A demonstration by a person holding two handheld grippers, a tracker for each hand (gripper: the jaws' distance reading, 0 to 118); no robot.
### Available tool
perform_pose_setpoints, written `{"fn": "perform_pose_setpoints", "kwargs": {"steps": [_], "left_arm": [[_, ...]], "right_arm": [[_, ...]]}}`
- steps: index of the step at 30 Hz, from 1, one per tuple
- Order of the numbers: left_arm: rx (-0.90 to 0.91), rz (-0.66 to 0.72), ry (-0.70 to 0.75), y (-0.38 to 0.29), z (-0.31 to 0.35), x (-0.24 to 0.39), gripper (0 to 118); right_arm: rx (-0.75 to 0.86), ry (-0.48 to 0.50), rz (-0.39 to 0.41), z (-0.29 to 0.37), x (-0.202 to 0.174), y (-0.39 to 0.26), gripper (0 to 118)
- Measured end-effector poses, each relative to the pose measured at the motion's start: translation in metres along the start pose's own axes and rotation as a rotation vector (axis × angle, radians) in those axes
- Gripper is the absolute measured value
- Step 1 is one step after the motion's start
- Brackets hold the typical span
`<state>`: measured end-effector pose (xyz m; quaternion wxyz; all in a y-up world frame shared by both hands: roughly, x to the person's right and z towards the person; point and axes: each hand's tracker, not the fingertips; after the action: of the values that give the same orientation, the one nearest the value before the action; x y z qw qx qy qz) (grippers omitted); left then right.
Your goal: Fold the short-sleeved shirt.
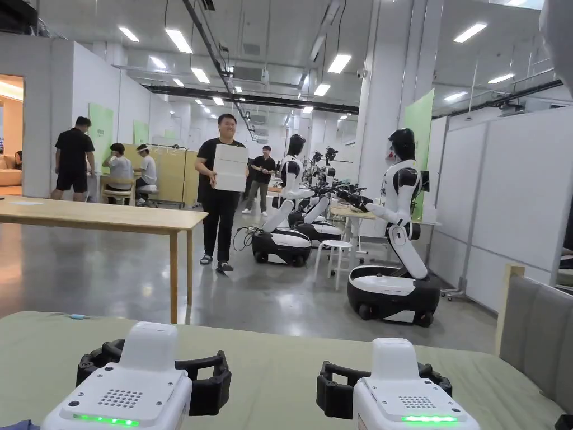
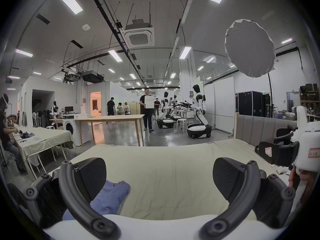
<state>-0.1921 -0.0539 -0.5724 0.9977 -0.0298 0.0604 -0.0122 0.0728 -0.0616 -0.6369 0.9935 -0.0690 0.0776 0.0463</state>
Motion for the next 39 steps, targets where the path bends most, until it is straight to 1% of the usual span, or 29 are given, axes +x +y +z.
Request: {"fn": "perform_pose_setpoints", "kwargs": {"steps": [3, 8, 14, 16, 18, 19, 21, 22, 23, 24, 27, 28, 30, 31, 32, 33, 34, 35, 36, 37, 38, 39], "left_arm": [[-0.009, 0.006, -0.002, -0.003, 0.002, -0.004, 118], [-0.016, 0.029, 0.008, -0.006, 0.001, -0.008, 118], [-0.011, 0.069, -0.016, -0.007, -0.001, -0.011, 118], [-0.015, 0.090, -0.034, -0.004, -0.004, -0.014, 118], [-0.022, 0.079, -0.067, 0.001, -0.007, -0.020, 118], [-0.014, 0.036, -0.055, 0.006, -0.008, -0.021, 118], [0.015, -0.095, -0.022, 0.014, -0.011, -0.021, 118], [0.032, -0.226, -0.037, 0.018, -0.012, -0.017, 118], [0.037, -0.324, -0.049, 0.021, -0.013, -0.012, 118], [0.032, -0.479, -0.058, 0.023, -0.014, -0.005, 118], [0.077, -0.922, -0.033, 0.011, -0.018, 0.022, 118], [0.095, -1.082, -0.022, 0.002, -0.021, 0.032, 118], [0.111, -1.419, -0.008, -0.022, -0.027, 0.047, 118], [0.113, -1.602, -0.004, -0.039, -0.031, 0.052, 118], [0.116, -1.753, 0.005, -0.054, -0.033, 0.054, 118], [0.140, -1.902, 0.029, -0.072, -0.037, 0.054, 118], [0.139, -1.998, 0.024, -0.087, -0.039, 0.052, 118], [0.141, -2.023, -0.008, -0.095, -0.040, 0.047, 118], [0.144, -1.967, -0.029, -0.098, -0.040, 0.045, 118], [0.112, -1.837, -0.052, -0.093, -0.039, 0.045, 118], [0.073, -1.640, -0.056, -0.081, -0.039, 0.045, 118], [0.033, -1.399, -0.078, -0.063, -0.040, 0.038, 118]], "right_arm": [[0.014, 0.012, -0.025, 0.004, 0.008, -0.002, 118], [0.024, -0.012, -0.063, 0.004, 0.016, -0.003, 118], [0.023, -0.001, -0.050, 0.003, 0.016, -0.003, 118], [0.023, 0.018, -0.049, 0.001, 0.019, -0.002, 118], [0.015, 0.040, 0.017, -0.001, 0.022, 0.001, 118], [0.021, 0.023, 0.058, -0.002, 0.024, 0.003, 118], [0.024, 0.027, 0.138, -0.004, 0.027, 0.009, 118], [0.022, 0.034, 0.208, -0.005, 0.027, 0.012, 118], [0.017, 0.028, 0.294, -0.006, 0.025, 0.014, 118], [0.014, 0.023, 0.389, -0.007, 0.022, 0.016, 118], [0.049, -0.006, 0.762, -0.007, 0.003, 0.009, 118], [0.066, -0.014, 0.927, -0.008, -0.006, 0.002, 118], [0.090, -0.020, 1.296, -0.010, -0.022, -0.025, 118], [0.084, -0.011, 1.501, -0.012, -0.028, -0.044, 118], [0.084, -0.002, 1.671, -0.013, -0.030, -0.062, 118], [0.079, 0.013, 1.827, -0.014, -0.028, -0.080, 118], [0.052, 0.027, 1.917, -0.014, -0.024, -0.095, 118], [0.023, 0.039, 1.929, -0.015, -0.022, -0.103, 118], [-0.017, 0.056, 1.868, -0.016, -0.021, -0.105, 118], [-0.046, 0.066, 1.732, -0.017, -0.021, -0.099, 118], [-0.055, 0.057, 1.560, -0.018, -0.016, -0.090, 118], [-0.058, 0.058, 1.345, -0.019, -0.011, -0.075, 118]]}}
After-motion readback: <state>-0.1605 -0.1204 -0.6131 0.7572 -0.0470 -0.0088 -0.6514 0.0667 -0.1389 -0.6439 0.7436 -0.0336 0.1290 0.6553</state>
